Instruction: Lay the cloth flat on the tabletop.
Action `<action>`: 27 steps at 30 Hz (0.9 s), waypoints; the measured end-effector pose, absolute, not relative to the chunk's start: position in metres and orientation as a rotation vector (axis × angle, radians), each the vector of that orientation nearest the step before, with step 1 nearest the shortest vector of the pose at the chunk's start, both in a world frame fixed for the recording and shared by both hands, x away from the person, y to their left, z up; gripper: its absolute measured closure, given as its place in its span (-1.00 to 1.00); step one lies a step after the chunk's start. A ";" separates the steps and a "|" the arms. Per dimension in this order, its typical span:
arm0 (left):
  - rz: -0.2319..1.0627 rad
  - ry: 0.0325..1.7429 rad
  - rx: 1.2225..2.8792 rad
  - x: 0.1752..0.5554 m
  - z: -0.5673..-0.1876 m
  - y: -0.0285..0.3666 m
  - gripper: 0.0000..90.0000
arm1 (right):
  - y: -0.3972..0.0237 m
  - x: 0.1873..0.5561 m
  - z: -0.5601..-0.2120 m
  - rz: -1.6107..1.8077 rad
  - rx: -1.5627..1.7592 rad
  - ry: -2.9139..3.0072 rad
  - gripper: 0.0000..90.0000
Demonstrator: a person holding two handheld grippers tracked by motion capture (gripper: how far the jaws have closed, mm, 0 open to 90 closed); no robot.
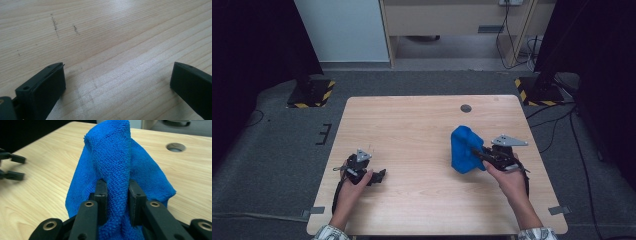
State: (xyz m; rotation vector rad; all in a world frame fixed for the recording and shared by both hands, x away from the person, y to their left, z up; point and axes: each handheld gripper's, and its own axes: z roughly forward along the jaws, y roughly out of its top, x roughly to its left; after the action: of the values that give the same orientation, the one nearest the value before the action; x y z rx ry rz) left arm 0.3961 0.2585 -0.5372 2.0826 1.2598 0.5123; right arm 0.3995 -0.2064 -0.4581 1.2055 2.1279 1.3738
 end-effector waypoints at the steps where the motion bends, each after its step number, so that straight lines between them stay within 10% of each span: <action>1: 0.512 1.260 2.083 0.396 -0.537 0.259 -1.00 | -0.204 0.399 -0.457 1.379 1.203 2.129 0.63; 27: 0.512 1.259 2.082 0.398 -0.537 0.257 -1.00 | -0.147 0.386 -0.450 1.297 1.114 2.247 0.62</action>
State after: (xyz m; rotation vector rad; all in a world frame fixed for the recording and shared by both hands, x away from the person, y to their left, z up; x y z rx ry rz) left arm 0.3980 0.2574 -0.5373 2.0818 1.2591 0.5123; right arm 0.3860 -0.1469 -0.4503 1.1143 2.2470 1.2974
